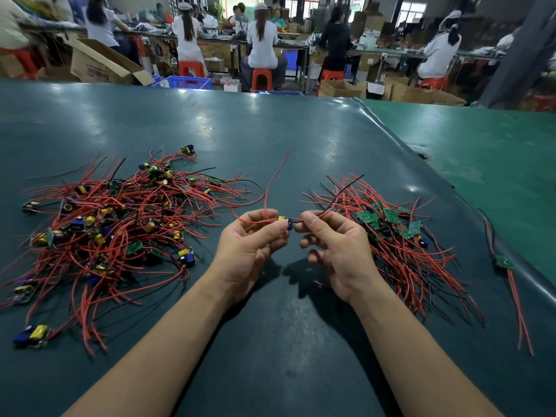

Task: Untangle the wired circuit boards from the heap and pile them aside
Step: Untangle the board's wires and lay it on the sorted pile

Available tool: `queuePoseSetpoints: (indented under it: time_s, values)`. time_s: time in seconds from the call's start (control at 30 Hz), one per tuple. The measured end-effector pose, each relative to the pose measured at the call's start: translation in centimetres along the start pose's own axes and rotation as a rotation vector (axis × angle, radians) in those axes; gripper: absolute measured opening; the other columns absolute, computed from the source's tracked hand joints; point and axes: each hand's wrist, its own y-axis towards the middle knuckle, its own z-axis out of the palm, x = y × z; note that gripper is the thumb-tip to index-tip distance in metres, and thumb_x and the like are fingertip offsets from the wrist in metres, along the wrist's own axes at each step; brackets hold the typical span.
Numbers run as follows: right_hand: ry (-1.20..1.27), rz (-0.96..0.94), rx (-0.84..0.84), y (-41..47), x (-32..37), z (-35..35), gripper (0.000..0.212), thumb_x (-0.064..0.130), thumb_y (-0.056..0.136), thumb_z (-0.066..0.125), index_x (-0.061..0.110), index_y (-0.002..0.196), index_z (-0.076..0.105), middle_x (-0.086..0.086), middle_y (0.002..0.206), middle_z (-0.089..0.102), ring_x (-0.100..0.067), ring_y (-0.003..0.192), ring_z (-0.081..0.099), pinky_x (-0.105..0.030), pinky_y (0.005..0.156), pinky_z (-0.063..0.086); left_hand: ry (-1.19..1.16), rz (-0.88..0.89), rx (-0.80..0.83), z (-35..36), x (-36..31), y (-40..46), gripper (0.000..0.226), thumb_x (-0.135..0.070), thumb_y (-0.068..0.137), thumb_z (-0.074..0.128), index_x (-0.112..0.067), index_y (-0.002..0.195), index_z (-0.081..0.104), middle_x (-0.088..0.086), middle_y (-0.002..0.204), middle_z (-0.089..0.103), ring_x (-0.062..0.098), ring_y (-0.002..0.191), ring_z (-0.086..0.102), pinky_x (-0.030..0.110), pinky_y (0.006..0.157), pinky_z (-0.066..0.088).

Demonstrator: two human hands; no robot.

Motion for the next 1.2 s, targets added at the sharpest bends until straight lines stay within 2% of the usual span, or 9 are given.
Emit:
queuePoseSetpoints:
  time_s: [0.13, 0.37, 0.5, 0.63, 0.7, 0.93, 1.03, 1.1, 1.2]
  values:
    - [-0.026, -0.013, 0.047, 0.0, -0.1, 0.0, 0.003, 0.01, 0.087, 0.069, 0.012, 0.086, 0.069, -0.004, 0.074, 0.071, -0.012, 0.057, 0.061, -0.019, 0.04, 0.041, 0.052, -0.004, 0.021, -0.2, 0.0, 0.0, 0.028, -0.01, 0.062, 0.075, -0.012, 0.086, 0.06, 0.003, 0.072, 0.071, 0.013, 0.056, 0.063, 0.022, 0.058, 0.054]
    - [-0.027, -0.027, -0.017, 0.0, -0.1, 0.2, 0.017, 0.01, 0.085, 0.072, 0.015, 0.071, 0.065, -0.004, 0.066, 0.07, -0.009, 0.048, 0.055, -0.019, 0.037, 0.038, -0.016, 0.018, 0.042, -0.2, 0.4, 0.1, 0.028, -0.005, 0.065, 0.073, -0.016, 0.075, 0.049, 0.007, 0.069, 0.071, 0.015, 0.055, 0.066, 0.024, 0.06, 0.056]
    - [-0.069, -0.028, -0.046, 0.1, -0.2, 0.2, 0.014, 0.012, 0.085, 0.073, 0.012, 0.074, 0.064, -0.002, 0.062, 0.067, -0.01, 0.046, 0.054, -0.02, 0.037, 0.037, -0.017, 0.035, 0.063, -0.2, 0.5, 0.2, 0.029, -0.002, 0.064, 0.072, -0.015, 0.074, 0.048, 0.008, 0.068, 0.07, 0.016, 0.057, 0.066, 0.025, 0.06, 0.056]
    - [0.0, -0.028, 0.026, 0.2, -0.2, -0.1, 0.007, 0.013, 0.088, 0.069, 0.015, 0.082, 0.07, -0.002, 0.069, 0.068, -0.011, 0.049, 0.055, -0.019, 0.038, 0.037, -0.012, 0.041, 0.069, -0.2, 0.4, 0.3, 0.029, -0.002, 0.066, 0.071, -0.015, 0.074, 0.047, 0.007, 0.066, 0.069, 0.016, 0.055, 0.064, 0.024, 0.059, 0.055]
    - [0.008, -0.047, 0.028, 0.3, -0.3, -0.2, 0.011, 0.011, 0.089, 0.067, 0.017, 0.082, 0.073, -0.001, 0.07, 0.068, -0.01, 0.05, 0.055, -0.019, 0.038, 0.037, -0.008, 0.041, 0.069, -0.2, 0.5, 0.3, 0.029, -0.001, 0.066, 0.071, -0.015, 0.074, 0.047, 0.007, 0.065, 0.068, 0.017, 0.054, 0.063, 0.024, 0.058, 0.055]
    - [-0.176, -0.216, -0.199, 0.7, -1.3, -0.1, 0.014, 0.013, 0.088, 0.071, 0.016, 0.075, 0.072, 0.004, 0.065, 0.065, -0.009, 0.051, 0.056, -0.022, 0.038, 0.041, 0.071, 0.061, 0.063, -0.1, 0.9, 0.4, 0.032, 0.001, 0.061, 0.073, -0.013, 0.07, 0.046, 0.01, 0.061, 0.062, 0.018, 0.048, 0.056, 0.024, 0.053, 0.05]
    - [-0.191, -0.25, -0.222, 0.7, -1.5, 0.1, 0.008, 0.012, 0.091, 0.068, 0.011, 0.091, 0.076, 0.011, 0.075, 0.071, -0.009, 0.052, 0.057, -0.023, 0.04, 0.046, 0.101, 0.059, 0.069, 0.0, 0.9, 0.4, 0.033, -0.001, 0.06, 0.073, -0.014, 0.07, 0.044, 0.006, 0.057, 0.062, 0.016, 0.048, 0.055, 0.024, 0.054, 0.05]
    - [-0.166, -0.263, -0.278, 0.9, -1.5, 0.1, 0.014, 0.01, 0.091, 0.068, 0.006, 0.103, 0.075, 0.011, 0.078, 0.072, -0.008, 0.049, 0.056, -0.022, 0.042, 0.047, 0.1, 0.058, 0.073, 0.0, 1.0, 0.4, 0.033, 0.003, 0.063, 0.071, -0.013, 0.07, 0.043, 0.004, 0.055, 0.061, 0.015, 0.046, 0.055, 0.024, 0.053, 0.05]
    - [-0.08, -0.302, -0.395, 1.4, -1.0, -0.3, 0.015, 0.005, 0.09, 0.068, 0.011, 0.102, 0.074, 0.011, 0.071, 0.07, -0.007, 0.043, 0.052, -0.02, 0.043, 0.048, 0.108, 0.041, 0.088, 0.0, 1.0, 0.3, 0.036, 0.016, 0.076, 0.063, -0.012, 0.07, 0.041, 0.003, 0.054, 0.062, 0.014, 0.043, 0.053, 0.023, 0.05, 0.049]
